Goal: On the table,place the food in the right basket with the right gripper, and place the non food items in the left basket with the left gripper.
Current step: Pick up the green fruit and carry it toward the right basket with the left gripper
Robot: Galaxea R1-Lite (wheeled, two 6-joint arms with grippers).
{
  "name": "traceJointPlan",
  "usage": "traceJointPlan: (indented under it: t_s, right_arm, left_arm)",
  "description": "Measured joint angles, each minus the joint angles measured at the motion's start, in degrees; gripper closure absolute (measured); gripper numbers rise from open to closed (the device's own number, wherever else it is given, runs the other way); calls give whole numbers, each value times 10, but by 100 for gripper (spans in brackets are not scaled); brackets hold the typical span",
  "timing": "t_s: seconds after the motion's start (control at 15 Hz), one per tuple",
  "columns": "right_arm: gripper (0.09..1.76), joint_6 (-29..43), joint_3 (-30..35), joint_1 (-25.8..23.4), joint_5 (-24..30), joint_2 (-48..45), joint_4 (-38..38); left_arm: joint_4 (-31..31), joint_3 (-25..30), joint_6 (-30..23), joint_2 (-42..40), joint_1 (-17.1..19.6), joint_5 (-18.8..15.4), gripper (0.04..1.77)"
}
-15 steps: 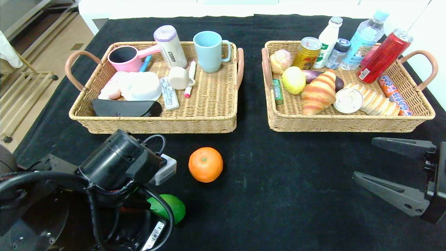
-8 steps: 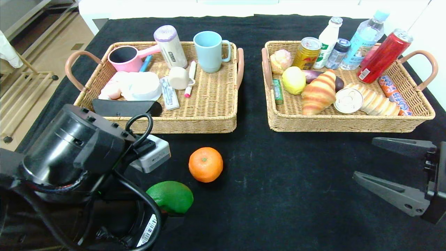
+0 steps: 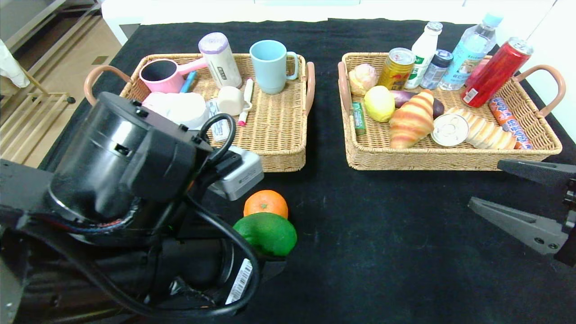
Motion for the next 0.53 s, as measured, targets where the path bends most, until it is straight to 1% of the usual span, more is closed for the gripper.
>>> traceJointPlan:
  t_s: [0.13,0.53]
  right_arm:
    - [14,15,-9,-13,1,-7,1]
    - [14,18,-24,-34,1,-29,5]
  left_arm:
    - [-15,-16,-1,24,-16,3,74]
    - [-19,-98,-24,106,-55,5,74]
